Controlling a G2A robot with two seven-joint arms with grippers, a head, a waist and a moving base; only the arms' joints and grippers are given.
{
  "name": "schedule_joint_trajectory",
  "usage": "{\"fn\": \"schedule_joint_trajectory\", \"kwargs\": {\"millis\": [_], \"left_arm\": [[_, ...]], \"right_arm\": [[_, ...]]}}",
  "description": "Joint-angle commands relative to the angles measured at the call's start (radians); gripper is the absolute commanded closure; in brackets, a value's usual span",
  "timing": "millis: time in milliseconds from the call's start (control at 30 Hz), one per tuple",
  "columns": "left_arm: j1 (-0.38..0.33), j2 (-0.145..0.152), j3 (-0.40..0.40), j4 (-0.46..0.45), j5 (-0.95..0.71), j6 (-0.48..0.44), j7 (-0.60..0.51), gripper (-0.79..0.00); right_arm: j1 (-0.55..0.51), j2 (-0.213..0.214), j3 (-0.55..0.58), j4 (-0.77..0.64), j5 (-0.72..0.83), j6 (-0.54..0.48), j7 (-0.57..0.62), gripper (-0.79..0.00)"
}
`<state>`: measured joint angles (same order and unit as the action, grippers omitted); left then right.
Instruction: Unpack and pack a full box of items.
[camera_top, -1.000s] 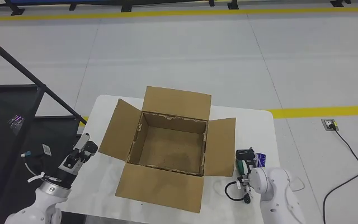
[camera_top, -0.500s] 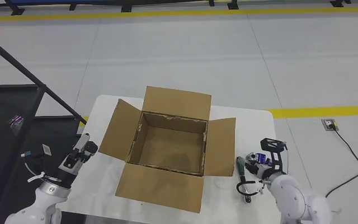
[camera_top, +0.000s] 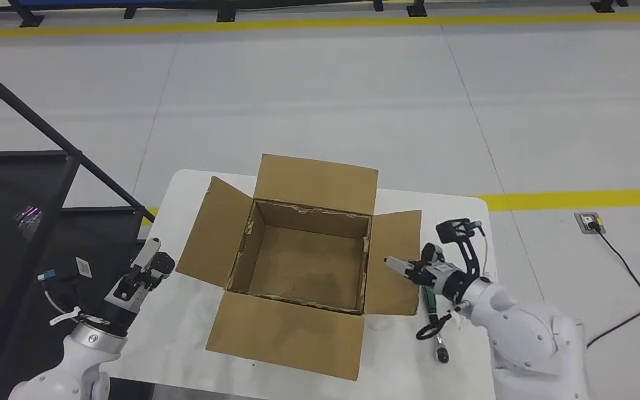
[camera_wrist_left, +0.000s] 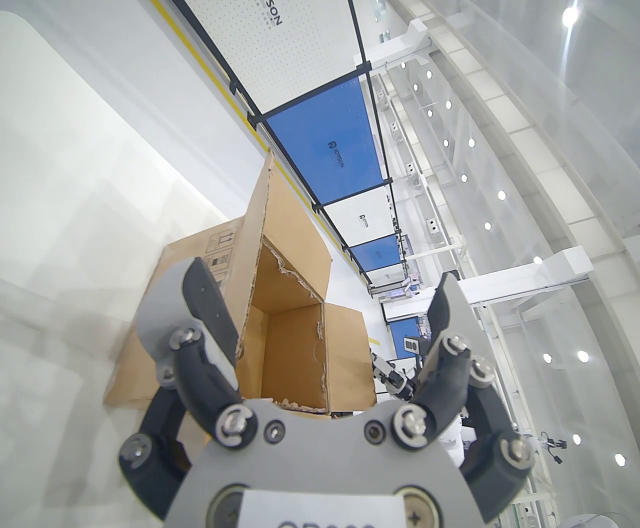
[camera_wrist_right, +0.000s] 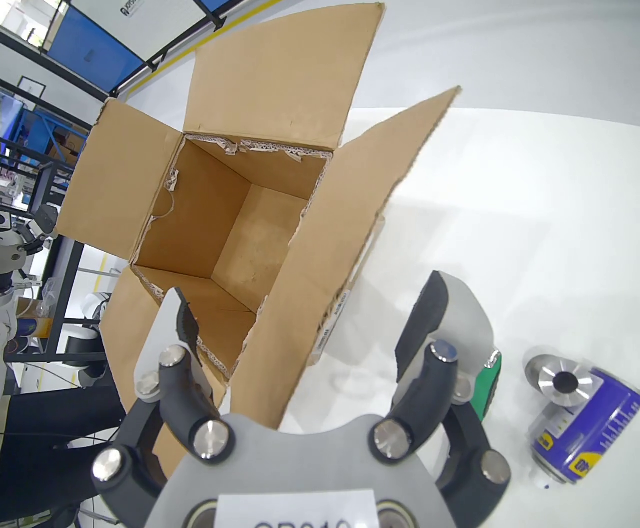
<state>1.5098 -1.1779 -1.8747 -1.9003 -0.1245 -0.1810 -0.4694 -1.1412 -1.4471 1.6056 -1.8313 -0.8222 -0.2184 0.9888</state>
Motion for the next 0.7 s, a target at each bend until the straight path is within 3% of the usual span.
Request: {"fn": "schedule_joint_trajectory", "kwargs": {"millis": [0,433,667], "left_arm": [[0.0,0.0,0.0,0.0,0.0,0.0,0.0,-0.785],[0.0,0.0,0.0,0.0,0.0,0.0,0.0,-0.785],[0.0,0.0,0.0,0.0,0.0,0.0,0.0,-0.785]], "right_arm": [[0.034,0.003,-0.011,0.034,0.004,-0.002,0.002,-0.785],[0.194,0.024,-0.068,0.213,0.057,-0.017,0.019,-0.785],[0.216,0.034,-0.089,0.205,0.019,0.049,0.003,-0.785]]}}
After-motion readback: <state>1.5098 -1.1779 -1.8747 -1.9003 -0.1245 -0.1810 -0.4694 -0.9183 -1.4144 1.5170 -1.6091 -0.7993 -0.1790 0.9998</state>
